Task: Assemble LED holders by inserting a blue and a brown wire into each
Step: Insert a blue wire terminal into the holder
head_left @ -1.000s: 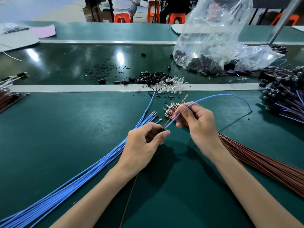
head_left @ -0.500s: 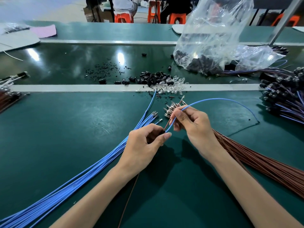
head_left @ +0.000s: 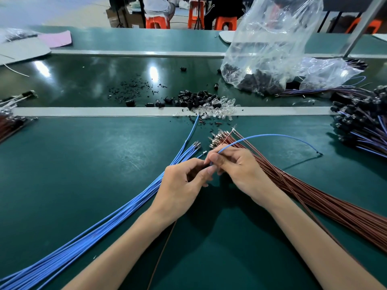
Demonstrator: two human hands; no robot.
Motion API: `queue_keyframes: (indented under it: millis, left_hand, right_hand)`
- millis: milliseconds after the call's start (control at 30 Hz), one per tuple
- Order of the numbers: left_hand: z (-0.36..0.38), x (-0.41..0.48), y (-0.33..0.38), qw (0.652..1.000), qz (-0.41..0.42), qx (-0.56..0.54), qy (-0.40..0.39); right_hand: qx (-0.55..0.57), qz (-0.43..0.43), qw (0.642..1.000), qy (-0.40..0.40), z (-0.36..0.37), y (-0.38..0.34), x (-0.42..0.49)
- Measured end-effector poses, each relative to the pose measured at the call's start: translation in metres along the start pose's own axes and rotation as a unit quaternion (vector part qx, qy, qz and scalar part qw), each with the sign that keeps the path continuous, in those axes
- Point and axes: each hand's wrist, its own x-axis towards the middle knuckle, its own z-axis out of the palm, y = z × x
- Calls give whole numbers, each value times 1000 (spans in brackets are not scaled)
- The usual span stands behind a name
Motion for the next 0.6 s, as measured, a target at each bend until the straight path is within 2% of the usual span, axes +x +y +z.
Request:
queue_keyframes:
  millis: [167,300,500,600]
  left_hand:
    - [1,0,2,1000,-14,-27,2]
    - [0,1,-1,999,-28,-17,9]
    - [0,-1,1,999,-39,-23,-1]
    - [0,-1,3,999,-31,-21,-6]
  right_hand:
    - [-37,-5,999,-3,-5,-6,-1]
    - [72,16,995,68,-8,-10,-2]
    - [-15,24,999,30,-7,-13,-3]
    - [-65,-3,996,61,-15,-16,-1]
